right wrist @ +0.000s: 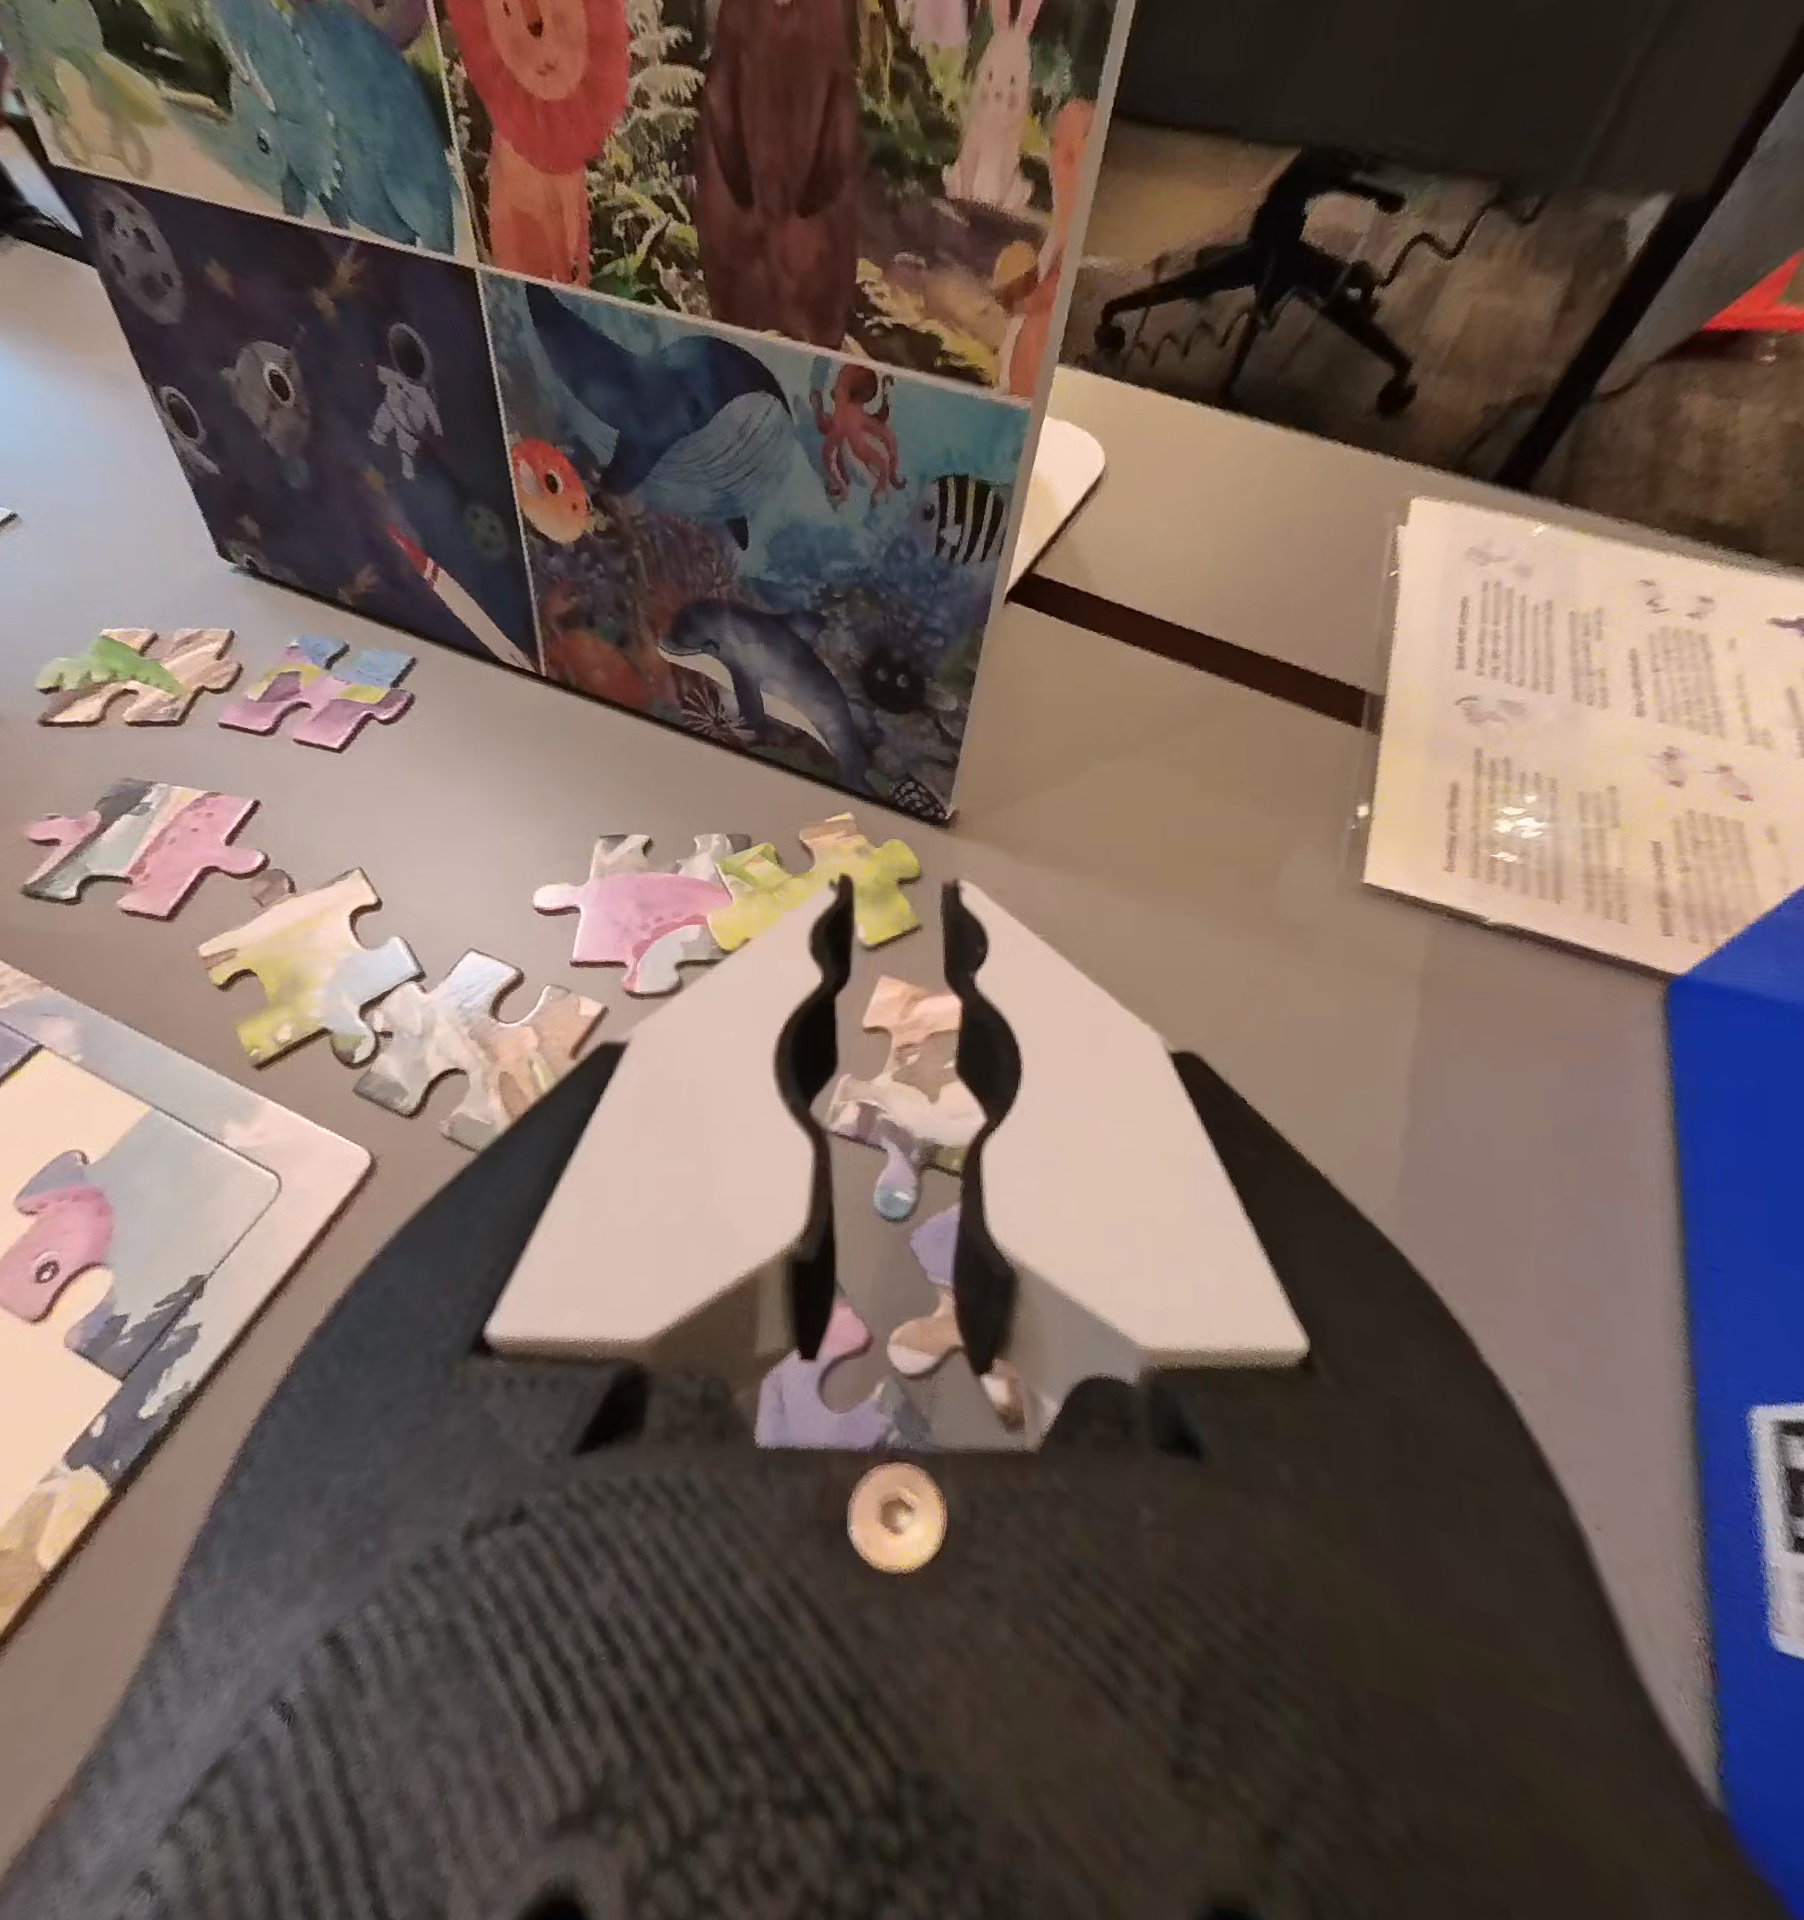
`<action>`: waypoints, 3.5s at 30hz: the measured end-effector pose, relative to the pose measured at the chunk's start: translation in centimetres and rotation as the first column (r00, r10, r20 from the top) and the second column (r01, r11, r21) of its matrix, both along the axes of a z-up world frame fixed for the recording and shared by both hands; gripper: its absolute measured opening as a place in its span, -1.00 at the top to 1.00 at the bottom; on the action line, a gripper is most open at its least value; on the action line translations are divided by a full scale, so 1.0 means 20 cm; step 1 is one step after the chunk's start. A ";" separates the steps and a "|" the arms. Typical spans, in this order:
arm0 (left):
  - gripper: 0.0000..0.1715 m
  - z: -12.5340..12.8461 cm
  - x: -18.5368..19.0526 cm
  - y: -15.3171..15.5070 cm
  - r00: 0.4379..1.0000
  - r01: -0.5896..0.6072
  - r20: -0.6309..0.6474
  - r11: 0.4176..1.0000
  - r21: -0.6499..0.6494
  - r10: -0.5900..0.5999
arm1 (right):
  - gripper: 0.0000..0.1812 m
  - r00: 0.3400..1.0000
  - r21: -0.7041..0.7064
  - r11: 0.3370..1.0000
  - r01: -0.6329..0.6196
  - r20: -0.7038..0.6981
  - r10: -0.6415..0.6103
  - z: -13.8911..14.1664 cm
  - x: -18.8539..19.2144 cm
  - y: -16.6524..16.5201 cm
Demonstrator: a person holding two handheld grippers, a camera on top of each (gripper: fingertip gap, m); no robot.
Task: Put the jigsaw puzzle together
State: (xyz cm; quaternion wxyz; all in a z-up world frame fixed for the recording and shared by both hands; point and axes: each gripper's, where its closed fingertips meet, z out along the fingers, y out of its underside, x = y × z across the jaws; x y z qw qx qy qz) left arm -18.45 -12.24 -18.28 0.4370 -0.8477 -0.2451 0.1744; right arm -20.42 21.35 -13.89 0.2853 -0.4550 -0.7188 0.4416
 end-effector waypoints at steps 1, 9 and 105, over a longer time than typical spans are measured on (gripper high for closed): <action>1.00 0.00 0.00 0.00 1.000 0.001 -0.006 1.000 -0.009 -0.001 | 0.81 1.000 -0.018 1.000 -0.009 0.018 0.010 -0.03 0.00 -0.02; 1.00 -0.01 0.00 0.00 1.000 0.004 -0.003 1.000 -0.019 -0.004 | 0.64 0.990 0.112 0.992 -0.057 0.133 0.042 -0.23 -0.02 -0.14; 0.96 -0.05 0.03 0.03 0.998 0.034 -0.050 0.992 -0.118 -0.040 | 0.71 0.916 -0.167 0.914 -0.369 -0.235 0.326 0.22 0.37 -0.53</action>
